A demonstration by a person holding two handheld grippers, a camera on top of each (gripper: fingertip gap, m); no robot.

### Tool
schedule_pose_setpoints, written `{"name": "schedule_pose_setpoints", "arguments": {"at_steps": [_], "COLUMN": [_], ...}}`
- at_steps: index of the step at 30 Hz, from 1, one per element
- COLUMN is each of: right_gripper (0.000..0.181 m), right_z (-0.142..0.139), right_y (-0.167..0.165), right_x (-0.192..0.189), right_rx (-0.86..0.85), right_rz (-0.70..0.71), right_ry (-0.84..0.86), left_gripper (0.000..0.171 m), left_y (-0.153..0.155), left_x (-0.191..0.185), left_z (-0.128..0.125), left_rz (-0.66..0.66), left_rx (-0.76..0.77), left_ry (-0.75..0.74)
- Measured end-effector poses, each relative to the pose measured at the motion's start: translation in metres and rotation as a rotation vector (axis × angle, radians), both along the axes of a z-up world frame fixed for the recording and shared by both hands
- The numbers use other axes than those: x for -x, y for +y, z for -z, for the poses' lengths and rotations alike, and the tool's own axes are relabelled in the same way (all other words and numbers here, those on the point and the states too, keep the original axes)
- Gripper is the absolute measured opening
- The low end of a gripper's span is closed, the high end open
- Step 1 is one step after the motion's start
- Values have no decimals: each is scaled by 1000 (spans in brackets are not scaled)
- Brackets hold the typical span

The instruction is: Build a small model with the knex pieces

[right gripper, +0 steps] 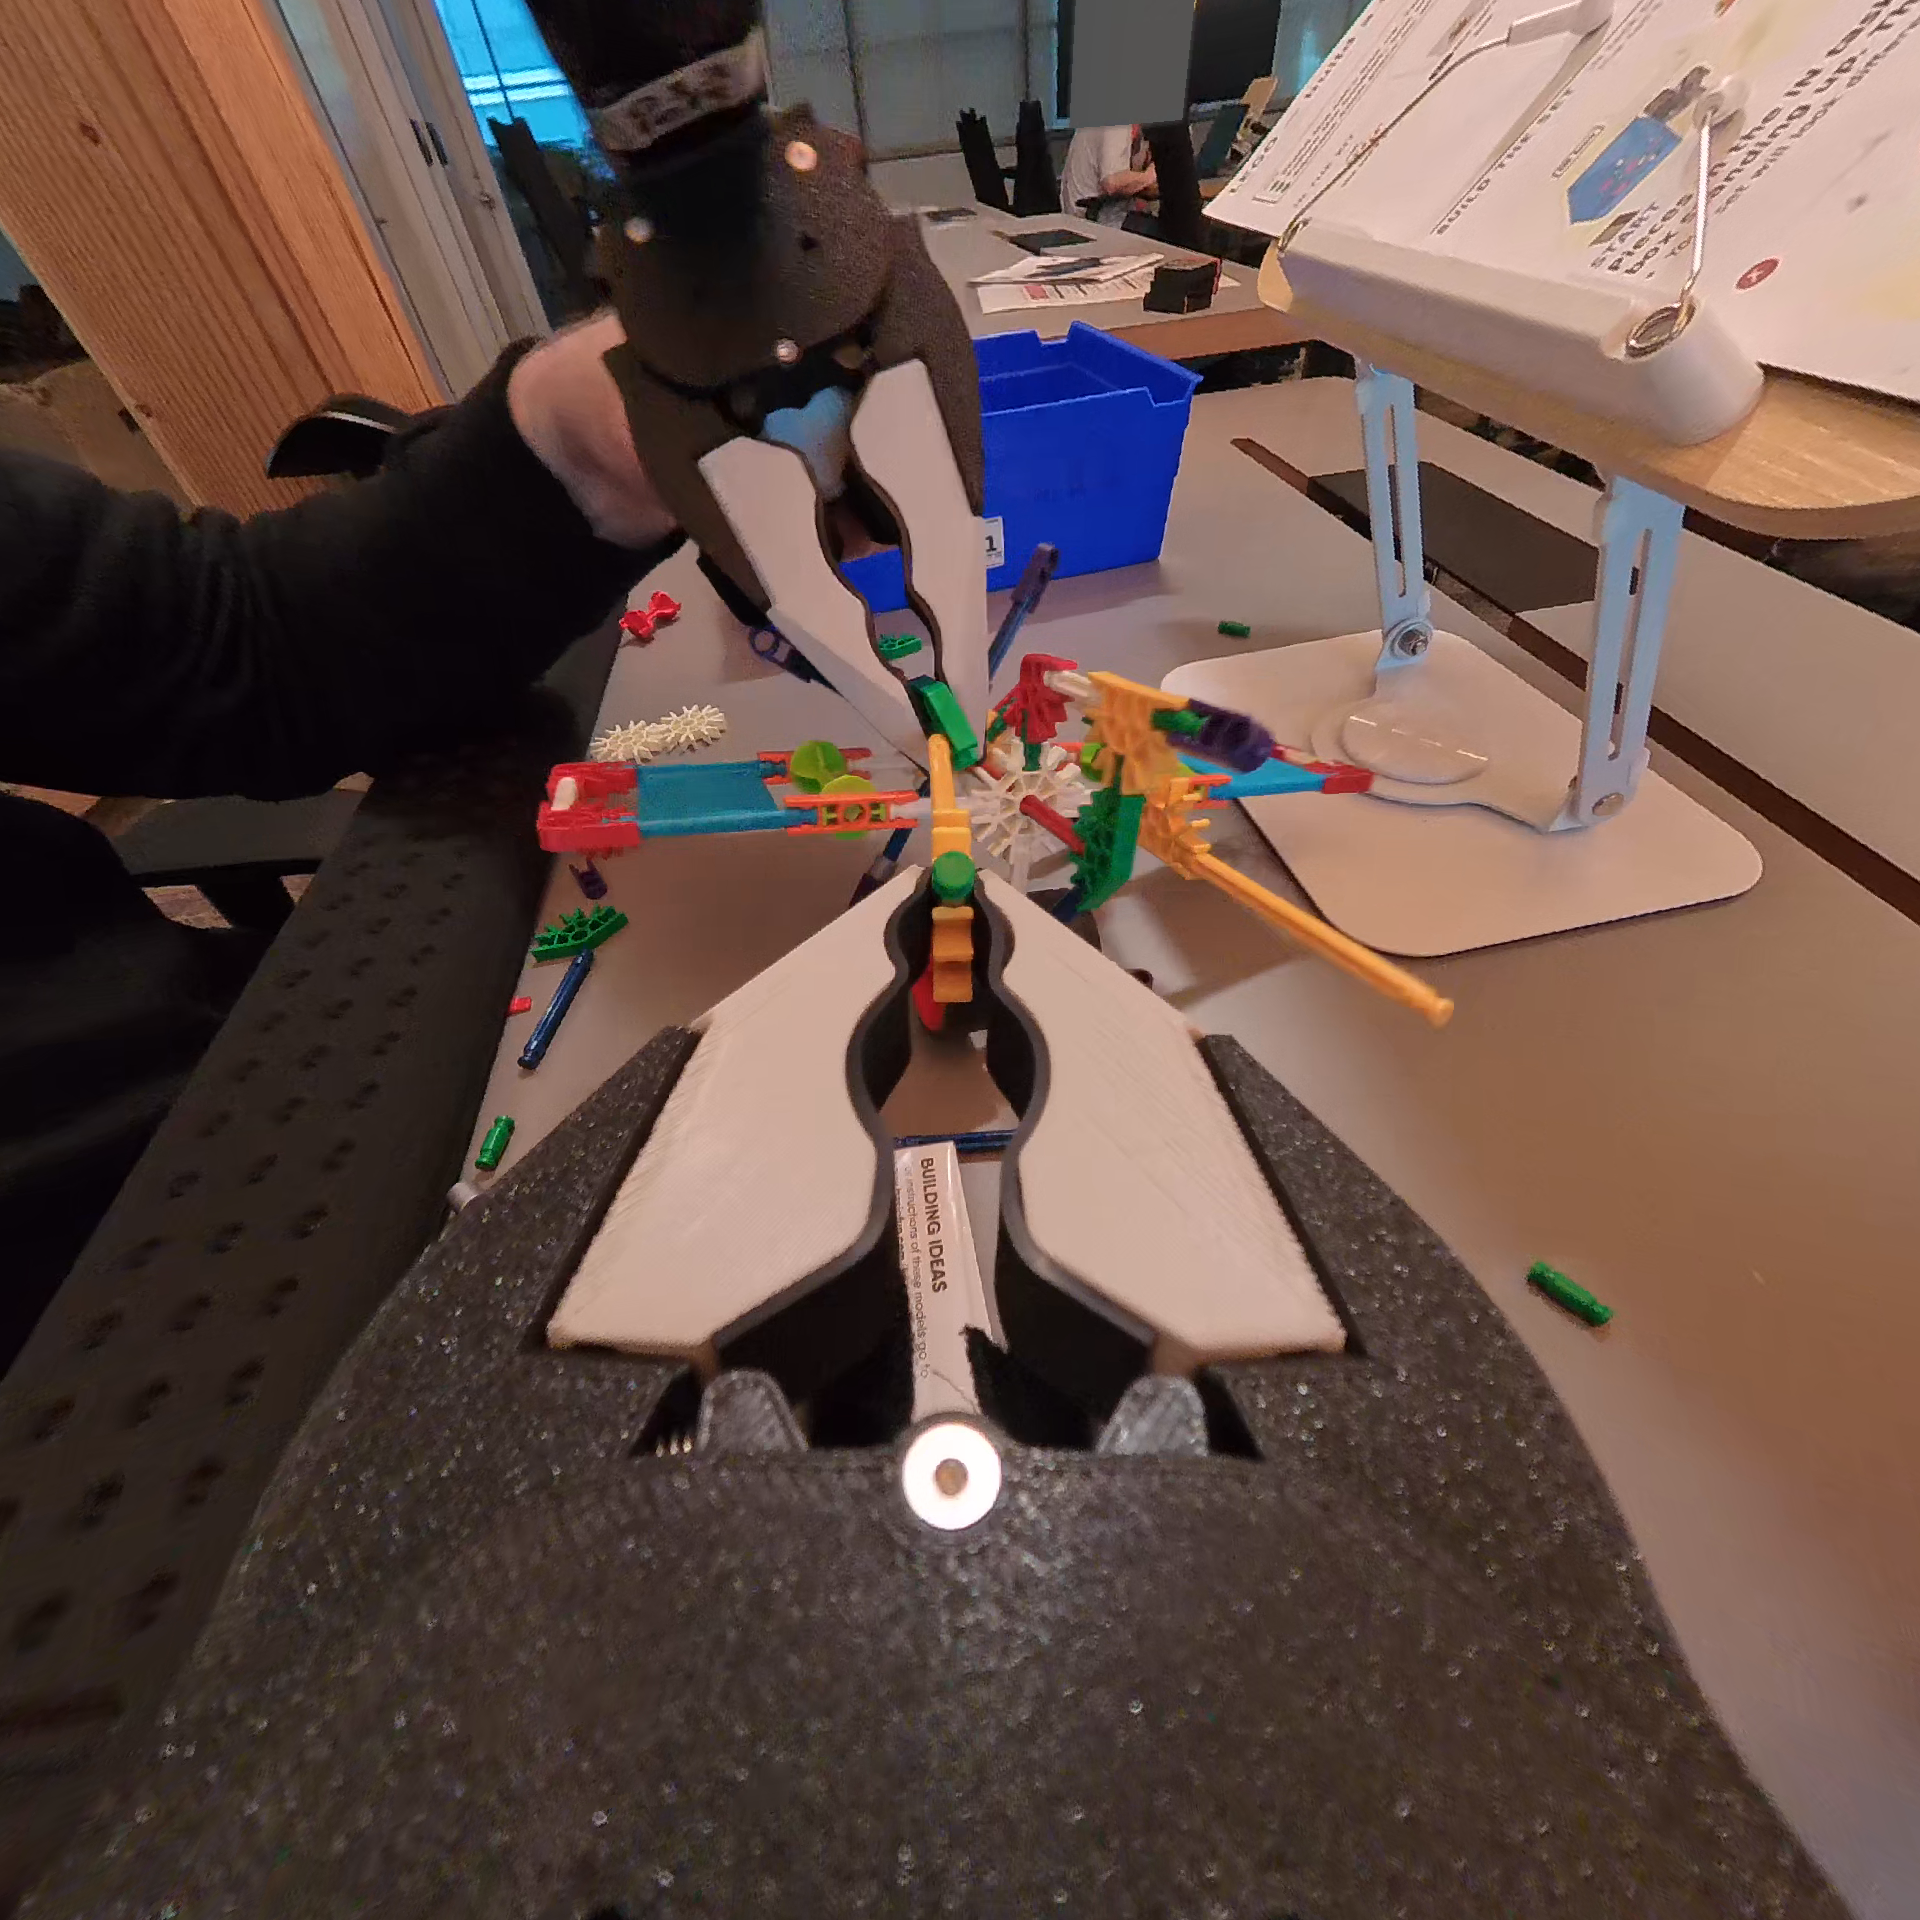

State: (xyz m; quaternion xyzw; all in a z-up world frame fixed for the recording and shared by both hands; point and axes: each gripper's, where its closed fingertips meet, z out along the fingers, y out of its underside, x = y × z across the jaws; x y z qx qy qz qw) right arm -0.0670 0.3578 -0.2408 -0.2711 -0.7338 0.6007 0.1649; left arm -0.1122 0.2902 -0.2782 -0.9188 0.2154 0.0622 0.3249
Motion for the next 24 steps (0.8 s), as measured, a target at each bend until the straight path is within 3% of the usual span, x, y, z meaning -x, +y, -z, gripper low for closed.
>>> {"name": "schedule_pose_setpoints", "arguments": {"at_steps": [7,9,12,15,17,24], "right_gripper": [6,6,6,6,6,6], "right_z": [3,3,5,6,6,3], "right_y": [3,5,5,4,5,3], "right_x": [2,4,5,5,6,7], "right_rx": [8,11,6,5,2,28], "right_rz": [14,26,31,34,39,49], "right_ry": [-27,-34,-40,-45,-53,-63], "left_gripper": [5,5,6,22,22,18], "left_y": [6,7,6,0,-6,-6], "left_x": [16,19,16,4,6,-13], "left_z": [-11,-15,-12,-8,-12,-28], "left_rz": [-32,-35,-15,1,17,89], "left_rx": [-34,-39,-34,-4,-11,-94], "left_ry": [417,466,435,224,206,-86]}}
